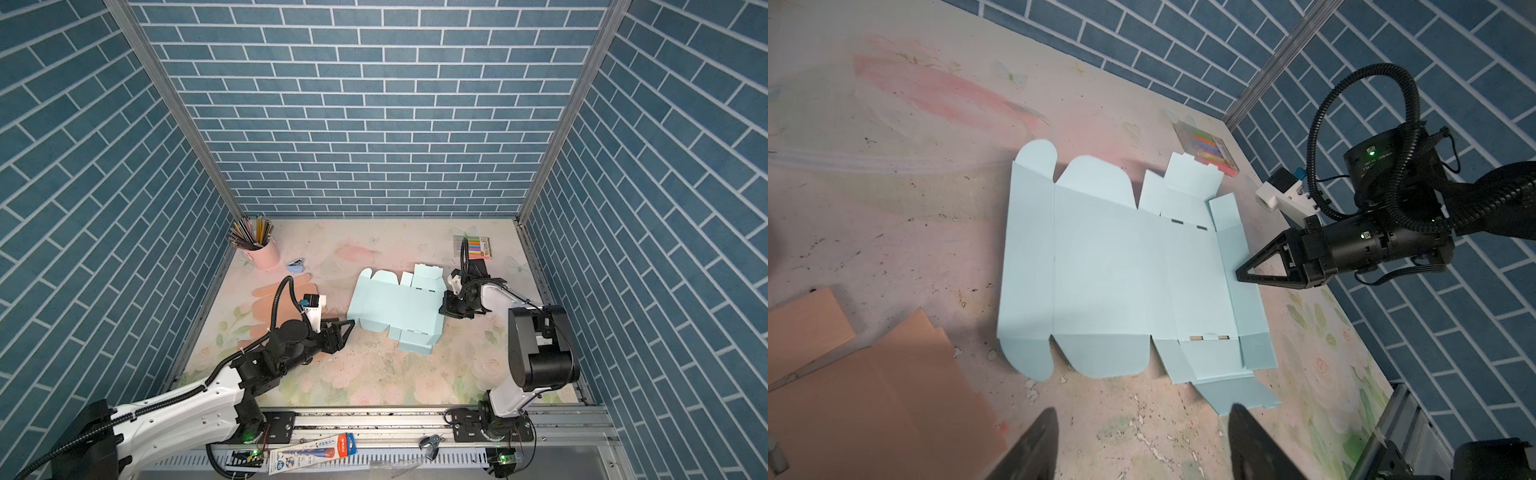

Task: Fold the paper box
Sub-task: 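Press the right gripper on the blank's side panel while the left gripper holds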

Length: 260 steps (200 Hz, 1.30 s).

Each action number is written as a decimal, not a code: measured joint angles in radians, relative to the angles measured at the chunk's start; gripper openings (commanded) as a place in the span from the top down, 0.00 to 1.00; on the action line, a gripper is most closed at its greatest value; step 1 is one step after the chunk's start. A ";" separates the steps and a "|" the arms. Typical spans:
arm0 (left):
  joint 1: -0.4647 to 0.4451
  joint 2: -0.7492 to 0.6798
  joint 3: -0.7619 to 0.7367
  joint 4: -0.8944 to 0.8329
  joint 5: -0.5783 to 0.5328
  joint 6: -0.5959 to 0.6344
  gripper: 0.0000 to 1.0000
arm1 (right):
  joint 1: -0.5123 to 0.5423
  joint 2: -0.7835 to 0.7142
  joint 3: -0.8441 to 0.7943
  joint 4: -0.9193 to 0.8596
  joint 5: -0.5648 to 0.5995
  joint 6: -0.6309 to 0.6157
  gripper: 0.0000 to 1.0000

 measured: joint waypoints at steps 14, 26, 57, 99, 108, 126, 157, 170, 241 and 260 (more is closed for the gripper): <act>0.000 0.000 0.000 0.000 0.002 0.000 0.35 | -0.001 0.000 -0.010 0.018 0.000 0.001 0.69; 0.000 0.001 0.000 0.001 0.003 0.000 0.34 | -0.006 -0.001 -0.031 0.048 -0.010 0.021 0.56; 0.000 0.014 0.000 0.002 0.011 0.000 0.34 | -0.022 -0.056 -0.138 0.148 -0.071 0.081 0.42; 0.000 0.042 0.000 0.031 0.025 0.000 0.34 | -0.026 -0.127 -0.253 0.237 -0.117 0.169 0.62; 0.000 0.049 0.000 0.036 0.027 0.000 0.34 | -0.026 -0.130 -0.264 0.248 -0.122 0.182 0.66; 0.000 0.060 0.000 0.045 0.035 0.000 0.34 | -0.026 -0.129 -0.270 0.270 -0.131 0.202 0.72; 0.000 0.062 0.000 0.053 0.043 0.004 0.34 | -0.027 -0.129 -0.269 0.307 -0.134 0.220 0.76; 0.000 0.062 0.001 0.054 0.044 0.005 0.34 | -0.030 -0.129 -0.269 0.315 -0.134 0.220 0.79; 0.000 0.079 0.019 0.063 0.053 0.005 0.34 | -0.040 -0.089 -0.230 0.312 -0.124 0.209 0.98; 0.000 0.085 0.029 0.063 0.053 0.007 0.34 | -0.043 -0.089 -0.199 0.280 -0.103 0.188 1.00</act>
